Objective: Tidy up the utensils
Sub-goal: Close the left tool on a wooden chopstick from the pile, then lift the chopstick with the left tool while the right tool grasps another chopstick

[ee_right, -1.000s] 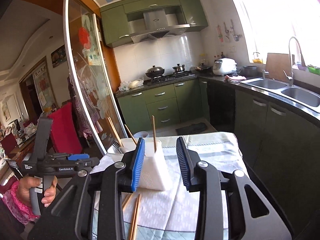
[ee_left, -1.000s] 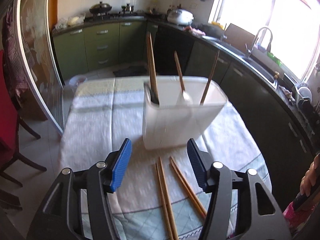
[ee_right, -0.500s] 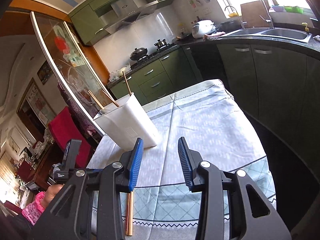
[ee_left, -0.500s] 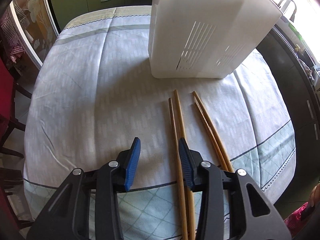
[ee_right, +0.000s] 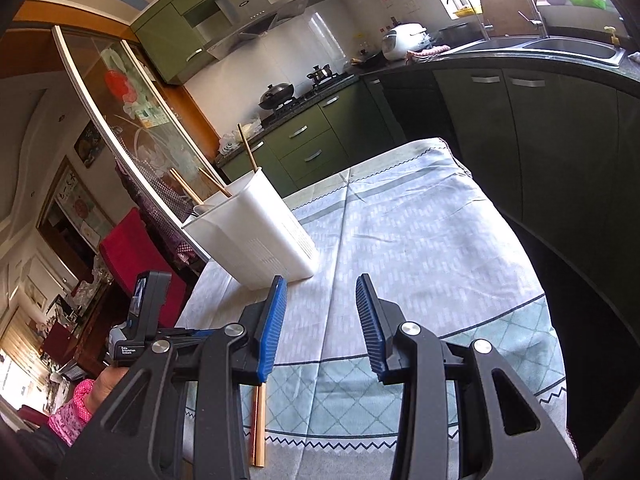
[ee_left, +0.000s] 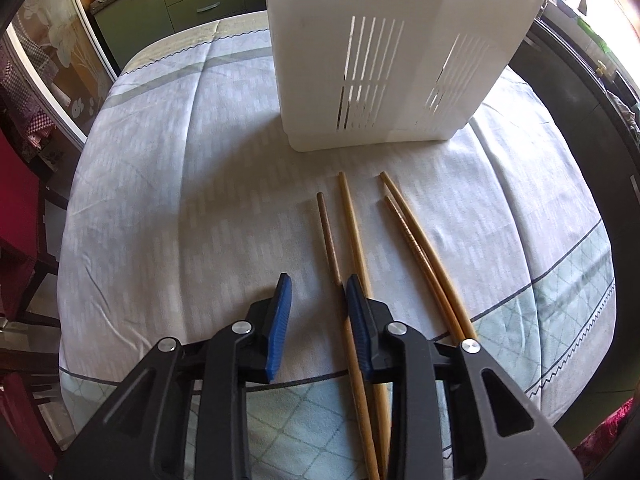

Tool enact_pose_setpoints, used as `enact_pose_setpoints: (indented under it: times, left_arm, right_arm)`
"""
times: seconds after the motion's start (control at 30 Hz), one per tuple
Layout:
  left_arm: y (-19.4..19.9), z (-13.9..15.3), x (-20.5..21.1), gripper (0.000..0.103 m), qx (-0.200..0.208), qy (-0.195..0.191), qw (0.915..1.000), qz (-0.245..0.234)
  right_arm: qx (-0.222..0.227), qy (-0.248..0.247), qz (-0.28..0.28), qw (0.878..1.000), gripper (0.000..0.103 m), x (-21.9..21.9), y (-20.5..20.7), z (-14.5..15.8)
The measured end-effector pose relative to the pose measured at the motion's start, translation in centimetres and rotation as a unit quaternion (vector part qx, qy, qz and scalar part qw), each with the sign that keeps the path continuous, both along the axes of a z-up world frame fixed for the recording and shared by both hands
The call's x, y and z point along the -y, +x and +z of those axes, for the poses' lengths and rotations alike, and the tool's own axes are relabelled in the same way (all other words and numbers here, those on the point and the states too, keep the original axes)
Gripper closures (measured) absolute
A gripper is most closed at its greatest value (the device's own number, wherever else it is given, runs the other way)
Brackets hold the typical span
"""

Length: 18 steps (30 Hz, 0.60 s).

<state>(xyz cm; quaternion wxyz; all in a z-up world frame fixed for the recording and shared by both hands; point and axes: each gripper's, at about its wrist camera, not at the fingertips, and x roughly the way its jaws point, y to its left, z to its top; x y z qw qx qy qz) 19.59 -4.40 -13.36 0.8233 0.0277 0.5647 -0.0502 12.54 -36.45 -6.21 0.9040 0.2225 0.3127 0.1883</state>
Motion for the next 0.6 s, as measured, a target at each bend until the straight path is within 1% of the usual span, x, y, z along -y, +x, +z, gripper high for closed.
enact_pose_setpoints:
  times: [0.07,0.13,0.27,0.33,0.4,0.5,0.6]
  left_arm:
    - [-0.1,0.0,0.5,0.082,0.009,0.007,0.9999,-0.005]
    - [-0.1,0.0,0.6,0.096,0.012,0.004,0.9999,-0.006]
    - [0.0,0.2,-0.6,0.098,0.012,-0.015,0.9998,0.004]
    - [-0.1,0.7,-1.5,0.098,0.021,-0.028,0.9993,0.014]
    - [-0.5,1.8,-2.6,0.098,0.044,-0.035,0.9982,0.020]
    - [-1.7,4.3,-4.1,0.098,0.088,-0.051,0.9944,0.029]
    - [-3.7,7.3,-5.3,0.098,0.146,-0.057,0.9871,0.033]
  right_arm:
    - [-0.004,0.002,0.000,1.000,0.062,-0.1,0.1,-0.2]
    - [-0.010,0.001,0.001,1.000,0.062,-0.3,0.2,-0.4]
    - [-0.020,-0.004,0.003,1.000,0.062,-0.8,0.5,-0.7]
    - [-0.026,-0.008,0.009,1.000,0.062,-1.3,0.8,-0.8]
    - [-0.033,-0.015,0.022,0.999,0.062,-2.2,1.3,-0.9]
    - [-0.047,-0.026,0.055,0.997,0.062,-4.1,2.4,-1.2]
    - [-0.065,-0.052,0.098,0.992,0.062,-7.0,3.8,-1.6]
